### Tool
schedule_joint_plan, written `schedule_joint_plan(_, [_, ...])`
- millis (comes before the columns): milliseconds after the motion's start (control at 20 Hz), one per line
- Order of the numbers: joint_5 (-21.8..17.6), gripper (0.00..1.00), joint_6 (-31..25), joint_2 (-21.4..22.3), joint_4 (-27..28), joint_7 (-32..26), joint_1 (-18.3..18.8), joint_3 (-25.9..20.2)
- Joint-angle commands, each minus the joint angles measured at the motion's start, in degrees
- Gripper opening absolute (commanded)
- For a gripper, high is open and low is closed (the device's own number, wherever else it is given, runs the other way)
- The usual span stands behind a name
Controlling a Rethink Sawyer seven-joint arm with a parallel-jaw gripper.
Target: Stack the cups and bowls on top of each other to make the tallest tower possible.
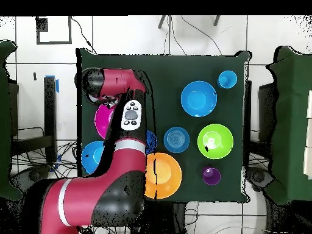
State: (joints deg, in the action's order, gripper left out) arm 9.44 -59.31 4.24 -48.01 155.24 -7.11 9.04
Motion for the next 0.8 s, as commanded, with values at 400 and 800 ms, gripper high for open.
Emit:
schedule_joint_plan(400, [-1.71,0.0,-1.36,2.35,-4.46,-10.7,0.31,-8.71])
schedule_joint_plan(800, [-2.28,0.0,-5.1,6.57,-4.81,-10.11,-1.61,-8.32])
